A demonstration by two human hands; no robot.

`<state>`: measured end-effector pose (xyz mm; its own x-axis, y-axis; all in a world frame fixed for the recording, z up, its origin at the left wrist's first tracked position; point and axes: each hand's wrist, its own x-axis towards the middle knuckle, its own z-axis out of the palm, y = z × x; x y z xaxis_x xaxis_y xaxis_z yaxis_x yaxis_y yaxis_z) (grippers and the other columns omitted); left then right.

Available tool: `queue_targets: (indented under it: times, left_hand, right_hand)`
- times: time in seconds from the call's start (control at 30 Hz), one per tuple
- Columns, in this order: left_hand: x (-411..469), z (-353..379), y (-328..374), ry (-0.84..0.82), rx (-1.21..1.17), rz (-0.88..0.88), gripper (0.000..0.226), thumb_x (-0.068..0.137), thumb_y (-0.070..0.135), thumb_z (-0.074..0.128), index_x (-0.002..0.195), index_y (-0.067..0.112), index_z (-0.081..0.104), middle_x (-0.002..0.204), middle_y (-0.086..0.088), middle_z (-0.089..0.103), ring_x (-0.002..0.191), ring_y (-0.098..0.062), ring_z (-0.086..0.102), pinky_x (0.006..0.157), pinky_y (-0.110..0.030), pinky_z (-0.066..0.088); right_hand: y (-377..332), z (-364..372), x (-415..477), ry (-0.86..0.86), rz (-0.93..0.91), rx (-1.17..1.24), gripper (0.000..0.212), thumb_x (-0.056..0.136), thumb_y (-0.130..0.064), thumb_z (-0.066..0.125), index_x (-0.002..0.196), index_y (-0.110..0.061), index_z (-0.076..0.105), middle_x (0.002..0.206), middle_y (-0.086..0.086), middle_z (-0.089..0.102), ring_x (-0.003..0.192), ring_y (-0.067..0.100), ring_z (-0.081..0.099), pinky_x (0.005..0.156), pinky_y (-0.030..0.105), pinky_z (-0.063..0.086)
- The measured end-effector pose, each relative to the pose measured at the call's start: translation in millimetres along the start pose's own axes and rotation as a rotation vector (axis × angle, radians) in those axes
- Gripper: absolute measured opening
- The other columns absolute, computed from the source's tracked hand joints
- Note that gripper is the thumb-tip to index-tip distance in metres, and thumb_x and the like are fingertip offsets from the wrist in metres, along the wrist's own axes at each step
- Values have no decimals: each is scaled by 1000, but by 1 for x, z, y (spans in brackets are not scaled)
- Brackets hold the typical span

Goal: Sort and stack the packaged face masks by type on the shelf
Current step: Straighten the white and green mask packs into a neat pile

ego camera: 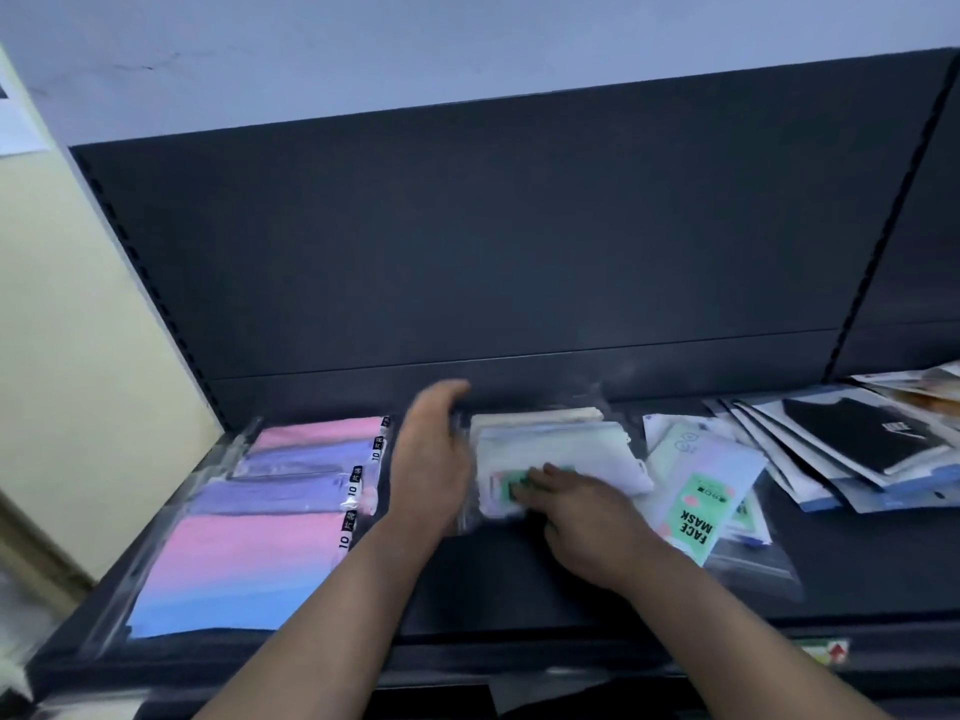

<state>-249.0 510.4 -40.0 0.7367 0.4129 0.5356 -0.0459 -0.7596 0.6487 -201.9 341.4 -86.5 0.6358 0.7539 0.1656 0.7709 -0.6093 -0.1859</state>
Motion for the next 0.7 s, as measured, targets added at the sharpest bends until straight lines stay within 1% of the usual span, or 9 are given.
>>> queue_targets:
  times: [0.07,0.1,0.17,0.2,0.27,0.33,0.4,0.5,0.7]
  left_hand:
    - [-10,9,-5,-410,130,61,49,85,-5,46,129,14,57,134,-5,57,124,-21,52,105,-19,32]
    - [-17,15,-9,-598,197,89,45,91,6,47,134,17,53,139,-3,53,127,-21,50,107,-24,35]
    - [-27,27,-13,-790,396,166,44,97,31,45,140,25,44,142,-3,47,128,-24,45,106,-36,40]
    - [-30,31,-14,-802,491,194,46,96,40,44,140,27,43,140,-3,45,126,-26,43,103,-41,42]
    - [-30,36,-9,-759,586,198,48,93,48,44,137,28,43,135,-3,44,122,-27,42,96,-44,46]
    - [-29,40,-4,-727,622,186,49,91,52,45,133,28,41,131,-4,43,119,-27,41,91,-44,48]
    - [-28,44,-1,-743,665,179,52,90,54,43,136,32,36,130,-5,41,118,-29,39,91,-45,49]
    - [-23,47,3,-823,705,147,55,91,51,41,143,40,27,132,-8,36,121,-32,37,95,-48,45]
    - [-18,53,31,-883,847,-3,53,88,28,44,140,33,33,131,-8,37,123,-33,39,98,-52,41]
  right_hand:
    - [0,2,-9,-97,29,158,63,85,-10,42,146,-24,35,157,3,25,146,17,19,118,28,17]
    - [3,-2,-15,-51,78,243,62,84,-7,43,144,-23,40,155,0,29,145,13,21,118,25,16]
    - [19,-16,-26,177,224,283,55,80,1,46,129,-21,57,143,0,49,135,14,41,111,26,32]
    - [30,-24,-32,269,309,232,50,78,3,48,120,-19,62,132,0,59,125,18,52,100,26,41]
    - [51,-33,-49,275,441,95,41,77,0,52,112,-18,63,115,3,64,111,23,57,80,24,41]
    - [66,-36,-63,100,539,33,35,82,-9,48,113,-21,58,111,5,61,109,25,56,77,29,41]
    - [75,-35,-75,9,615,10,36,84,-10,42,115,-25,54,113,3,59,105,26,58,76,33,44]
    - [83,-37,-87,33,637,-57,35,83,-10,41,112,-26,52,111,2,59,100,26,60,70,32,43]
    - [109,-48,-106,20,677,-132,28,82,-9,45,105,-23,51,107,1,64,97,27,60,65,29,38]
